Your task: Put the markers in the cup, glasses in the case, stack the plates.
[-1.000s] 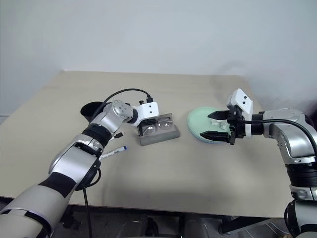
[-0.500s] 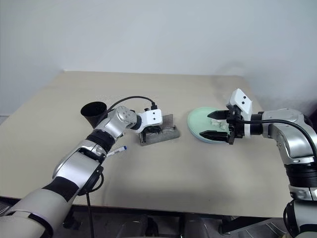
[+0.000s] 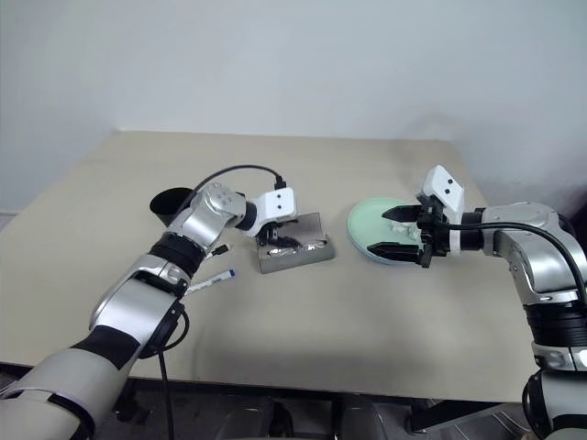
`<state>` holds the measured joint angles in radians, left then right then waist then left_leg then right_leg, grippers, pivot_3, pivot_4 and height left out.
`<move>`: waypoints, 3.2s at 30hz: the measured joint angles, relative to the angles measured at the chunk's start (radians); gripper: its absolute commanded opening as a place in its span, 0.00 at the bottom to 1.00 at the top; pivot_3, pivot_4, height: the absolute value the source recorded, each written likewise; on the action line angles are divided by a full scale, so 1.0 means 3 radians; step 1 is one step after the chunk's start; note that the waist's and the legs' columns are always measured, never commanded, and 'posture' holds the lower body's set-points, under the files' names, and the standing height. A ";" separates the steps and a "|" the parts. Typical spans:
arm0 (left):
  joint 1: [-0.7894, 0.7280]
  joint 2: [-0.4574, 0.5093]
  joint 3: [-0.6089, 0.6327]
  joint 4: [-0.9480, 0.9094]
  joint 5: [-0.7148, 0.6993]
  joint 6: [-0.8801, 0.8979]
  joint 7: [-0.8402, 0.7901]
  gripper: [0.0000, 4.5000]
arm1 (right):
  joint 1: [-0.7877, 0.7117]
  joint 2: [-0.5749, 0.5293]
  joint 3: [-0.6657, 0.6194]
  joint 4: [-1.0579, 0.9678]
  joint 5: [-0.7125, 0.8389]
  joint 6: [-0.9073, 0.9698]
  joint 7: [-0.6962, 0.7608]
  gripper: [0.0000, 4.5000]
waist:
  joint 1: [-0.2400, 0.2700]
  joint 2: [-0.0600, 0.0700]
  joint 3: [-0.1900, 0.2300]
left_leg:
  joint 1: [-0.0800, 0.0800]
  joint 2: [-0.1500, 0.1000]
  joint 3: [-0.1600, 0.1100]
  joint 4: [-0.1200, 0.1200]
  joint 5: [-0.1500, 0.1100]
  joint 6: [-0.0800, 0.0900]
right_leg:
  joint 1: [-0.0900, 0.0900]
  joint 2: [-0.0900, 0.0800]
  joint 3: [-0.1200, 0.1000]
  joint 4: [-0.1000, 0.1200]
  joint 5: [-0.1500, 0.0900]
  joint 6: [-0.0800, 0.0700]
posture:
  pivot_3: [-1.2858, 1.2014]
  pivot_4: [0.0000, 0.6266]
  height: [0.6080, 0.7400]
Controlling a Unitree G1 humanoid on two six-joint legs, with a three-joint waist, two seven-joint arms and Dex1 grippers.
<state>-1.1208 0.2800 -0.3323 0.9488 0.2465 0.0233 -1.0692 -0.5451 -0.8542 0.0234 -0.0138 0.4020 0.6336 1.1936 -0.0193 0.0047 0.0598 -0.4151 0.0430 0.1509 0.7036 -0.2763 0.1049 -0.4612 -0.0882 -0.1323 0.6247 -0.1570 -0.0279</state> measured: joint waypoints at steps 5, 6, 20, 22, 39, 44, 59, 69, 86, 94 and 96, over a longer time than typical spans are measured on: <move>-0.0180 0.0010 0.0130 -0.0025 -0.0088 0.0018 0.0142 0.53 | -0.0001 0.0002 0.0010 0.0002 -0.0001 -0.0001 0.0000 1.00 | -0.0001 0.0000 0.0000 | 0.0001 -0.0001 0.0001 0.0001 -0.0001 0.0002 | 0.0000 0.0000 0.0002 0.0000 0.0003 0.0004 | 0.52 0.00 0.94; -0.0190 0.0010 0.0134 -0.0002 -0.0086 0.0014 0.0208 0.48 | -0.0001 0.0002 0.0012 0.0002 -0.0001 -0.0002 0.0000 1.00 | -0.0001 0.0000 0.0000 | 0.0001 0.0000 0.0001 0.0001 -0.0001 0.0002 | 0.0000 0.0000 0.0002 0.0000 0.0003 0.0004 | 0.52 0.00 0.94; -0.0200 -0.0072 0.0062 0.0979 0.0300 -0.0155 0.1549 0.01 | -0.0013 0.0017 0.0029 0.0007 -0.0004 -0.0006 -0.0002 1.00 | 0.0002 0.0000 0.0000 | 0.0000 -0.0002 0.0002 0.0004 -0.0001 0.0002 | 0.0000 -0.0001 0.0003 0.0000 0.0009 0.0013 | 0.52 0.00 0.94; -0.0182 -0.0086 0.0021 0.1023 0.0353 -0.0188 0.1596 0.01 | -0.0013 0.0019 0.0029 0.0007 -0.0004 -0.0006 -0.0007 1.00 | 0.0000 0.0000 0.0000 | -0.0001 -0.0002 0.0004 0.0004 -0.0002 0.0002 | 0.0000 -0.0002 0.0003 0.0000 0.0009 0.0013 | 0.52 0.00 0.94; 0.0374 0.0018 -0.0148 0.0128 0.0377 -0.0421 0.0283 0.01 | -0.0028 0.0044 0.0045 0.0001 -0.0005 -0.0006 -0.0037 1.00 | -0.0003 0.0000 -0.0001 | -0.0001 -0.0003 0.0008 0.0008 -0.0003 0.0002 | -0.0001 -0.0021 -0.0006 0.0000 0.0011 0.0007 | 0.52 0.00 0.94; 0.0753 0.0225 -0.0156 -0.1025 0.0248 -0.0086 -0.0212 0.01 | -0.0044 0.0044 0.0056 0.0006 -0.0007 -0.0006 -0.0032 1.00 | -0.0005 0.0001 -0.0001 | -0.0001 -0.0002 0.0007 0.0007 -0.0001 -0.0002 | -0.0002 -0.0019 -0.0007 0.0001 0.0011 0.0006 | 0.52 0.00 0.94; 0.0970 0.0795 0.0090 -0.2129 -0.0176 0.1005 -0.0572 0.45 | -0.0136 0.0069 0.0133 0.0101 -0.0039 -0.0040 0.0015 1.00 | -0.0006 0.0002 -0.0001 | 0.0000 0.0000 0.0007 0.0010 0.0002 -0.0007 | -0.0001 -0.0017 -0.0006 0.0002 0.0012 0.0007 | 0.52 0.00 0.94; 0.1307 0.1516 0.0214 -0.2583 -0.0501 0.1268 -0.0946 0.99 | -0.0135 0.0082 0.0134 0.0104 -0.0039 -0.0044 0.0022 1.00 | 0.0000 0.0003 0.0000 | 0.0000 -0.0001 0.0008 0.0008 0.0006 -0.0017 | -0.0003 -0.0019 -0.0007 -0.0003 0.0011 0.0006 | 0.52 0.00 0.94; 0.1654 0.1697 0.0031 -0.2194 -0.0454 0.1255 -0.0853 0.99 | -0.0100 0.0117 0.0136 0.0073 -0.0036 -0.0035 0.0009 1.00 | 0.0000 0.0004 0.0000 | 0.0000 -0.0001 0.0013 -0.0002 0.0006 -0.0020 | -0.0009 -0.0035 -0.0018 -0.0002 0.0011 0.0006 | 0.52 0.00 0.94; 0.1737 0.1697 0.0005 -0.2078 -0.0477 0.1084 -0.0840 0.55 | -0.0100 0.0117 0.0136 0.0070 -0.0036 -0.0030 0.0007 1.00 | 0.0000 0.0004 0.0000 | 0.0001 -0.0002 0.0014 -0.0002 0.0006 -0.0019 | -0.0007 -0.0056 -0.0055 -0.0006 0.0011 0.0006 | 0.52 0.00 0.94; 0.1750 0.1697 0.0005 -0.2078 -0.0479 0.1063 -0.0857 0.39 | -0.0100 0.0117 0.0136 0.0070 -0.0036 -0.0026 0.0007 1.00 | 0.0001 0.0004 0.0000 | 0.0001 -0.0001 0.0012 -0.0002 0.0004 -0.0015 | -0.0007 -0.0056 -0.0057 -0.0006 0.0011 0.0006 | 0.52 0.00 0.94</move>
<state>-0.5958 0.7893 -0.3307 0.3253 0.1027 0.3424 -1.3263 -0.5750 -0.8190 0.0642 0.0072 0.3912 0.6258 1.1956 -0.0191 0.0058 0.0596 -0.4147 0.0426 0.1546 0.7030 -0.2752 0.1003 -0.4633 -0.1049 -0.1495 0.6230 -0.1536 -0.0260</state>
